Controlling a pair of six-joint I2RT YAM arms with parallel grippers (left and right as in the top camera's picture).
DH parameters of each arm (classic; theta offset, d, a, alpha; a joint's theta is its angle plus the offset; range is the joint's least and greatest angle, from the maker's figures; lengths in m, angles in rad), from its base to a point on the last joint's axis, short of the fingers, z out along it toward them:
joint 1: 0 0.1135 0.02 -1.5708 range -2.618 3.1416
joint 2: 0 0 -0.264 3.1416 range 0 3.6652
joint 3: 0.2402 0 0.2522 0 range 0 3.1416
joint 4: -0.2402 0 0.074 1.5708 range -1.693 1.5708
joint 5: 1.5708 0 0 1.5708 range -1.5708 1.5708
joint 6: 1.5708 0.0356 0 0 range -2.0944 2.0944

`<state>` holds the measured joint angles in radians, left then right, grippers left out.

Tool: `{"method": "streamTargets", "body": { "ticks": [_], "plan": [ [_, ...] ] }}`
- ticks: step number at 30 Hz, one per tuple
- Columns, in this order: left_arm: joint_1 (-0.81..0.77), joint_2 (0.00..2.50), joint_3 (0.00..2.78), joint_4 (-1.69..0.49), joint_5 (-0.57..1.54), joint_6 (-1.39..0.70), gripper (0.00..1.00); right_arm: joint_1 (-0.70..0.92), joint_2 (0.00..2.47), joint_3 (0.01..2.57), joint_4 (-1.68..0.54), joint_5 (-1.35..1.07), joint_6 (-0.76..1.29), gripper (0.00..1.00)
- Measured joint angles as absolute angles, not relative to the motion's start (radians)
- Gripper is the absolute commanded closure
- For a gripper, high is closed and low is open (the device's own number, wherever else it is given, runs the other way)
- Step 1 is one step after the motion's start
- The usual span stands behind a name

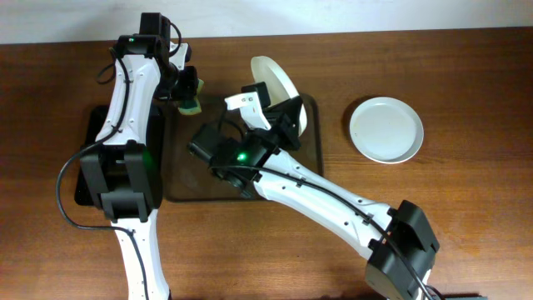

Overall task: Clean dirty plates on tray and stack at the side
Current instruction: 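Carry the white plate right and stack it on the plate pile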

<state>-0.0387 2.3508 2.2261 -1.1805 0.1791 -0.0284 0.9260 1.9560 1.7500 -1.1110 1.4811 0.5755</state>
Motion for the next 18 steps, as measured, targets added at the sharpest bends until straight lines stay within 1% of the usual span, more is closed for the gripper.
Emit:
{"method": "streamTargets", "body": {
  "ticks": [5,10,14,18],
  "plan": [
    [-0.039,2.351,2.226,-1.180,0.179,-0.028,0.96,0.926,1.956,1.750,-1.113,1.458,0.587,0.96],
    [-0.039,2.351,2.225,-1.181,0.179,-0.028,0.96,0.923,1.956,1.750,-1.115,1.353,0.595,0.96],
    [-0.039,2.351,2.225,-1.181,0.179,-0.028,0.96,0.865,1.945,1.750,-1.113,1.017,0.595,0.96],
    [-0.039,2.351,2.225,-1.181,0.179,-0.028,0.96,0.688,1.906,1.750,-1.110,0.616,0.566,0.96]
  ]
}}
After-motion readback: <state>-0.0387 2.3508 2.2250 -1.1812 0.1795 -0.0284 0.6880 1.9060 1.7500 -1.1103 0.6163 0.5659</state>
